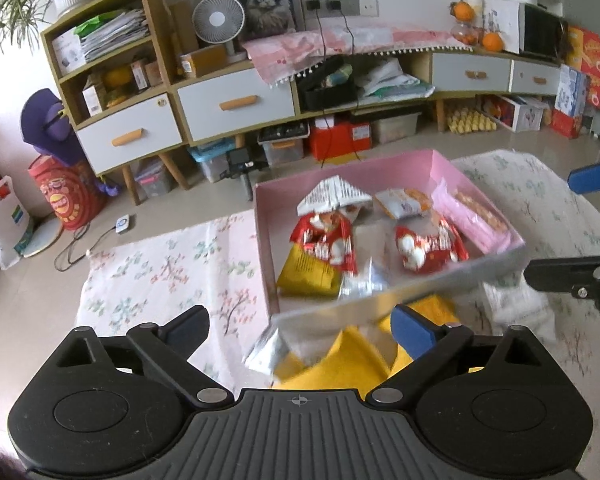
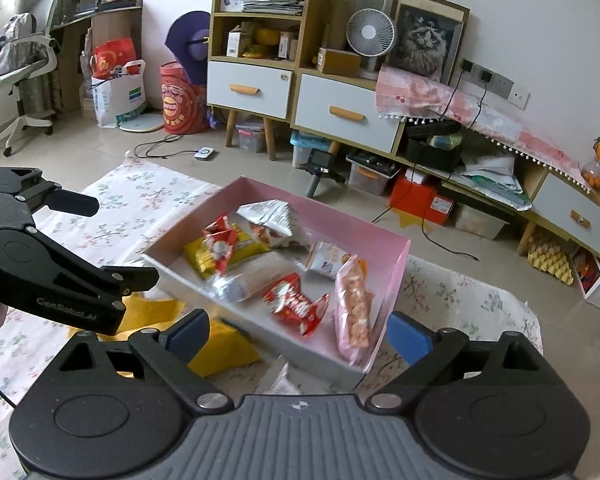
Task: Organize snacks
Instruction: 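Move both open grippers back over the snack pile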
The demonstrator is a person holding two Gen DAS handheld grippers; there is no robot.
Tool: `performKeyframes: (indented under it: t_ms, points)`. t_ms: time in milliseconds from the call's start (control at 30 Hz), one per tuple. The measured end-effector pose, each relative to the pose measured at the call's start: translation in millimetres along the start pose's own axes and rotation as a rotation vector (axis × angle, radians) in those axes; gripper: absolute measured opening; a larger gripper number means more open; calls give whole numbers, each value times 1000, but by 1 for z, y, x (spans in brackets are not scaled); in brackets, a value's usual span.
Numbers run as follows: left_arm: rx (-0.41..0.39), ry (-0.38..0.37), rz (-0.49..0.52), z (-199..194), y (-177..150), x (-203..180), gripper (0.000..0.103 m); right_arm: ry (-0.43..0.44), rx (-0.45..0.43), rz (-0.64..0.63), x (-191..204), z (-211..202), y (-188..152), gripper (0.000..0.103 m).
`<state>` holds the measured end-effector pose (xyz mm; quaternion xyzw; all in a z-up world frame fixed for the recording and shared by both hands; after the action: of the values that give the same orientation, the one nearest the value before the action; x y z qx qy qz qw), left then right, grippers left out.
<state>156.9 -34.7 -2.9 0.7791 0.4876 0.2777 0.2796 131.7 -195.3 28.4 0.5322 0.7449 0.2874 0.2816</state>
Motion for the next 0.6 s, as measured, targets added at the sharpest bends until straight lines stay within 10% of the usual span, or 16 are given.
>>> performKeyframes:
  t_ms: [600]
  points:
    - [43,-54,73,-30,-66,1,99,70,11,-65,38,-18,-54,80]
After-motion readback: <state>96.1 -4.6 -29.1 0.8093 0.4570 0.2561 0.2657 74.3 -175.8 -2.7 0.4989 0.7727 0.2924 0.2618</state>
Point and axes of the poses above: each gripper's, at about its wrist camera, not at the fingertips, and z roughly the way its jaws point, x to its left, y to its top, the point moved 6 cm from there along z, roughly the way its jaws point, and after that the axes turned 1 degree about z, right-handed, at the moved point
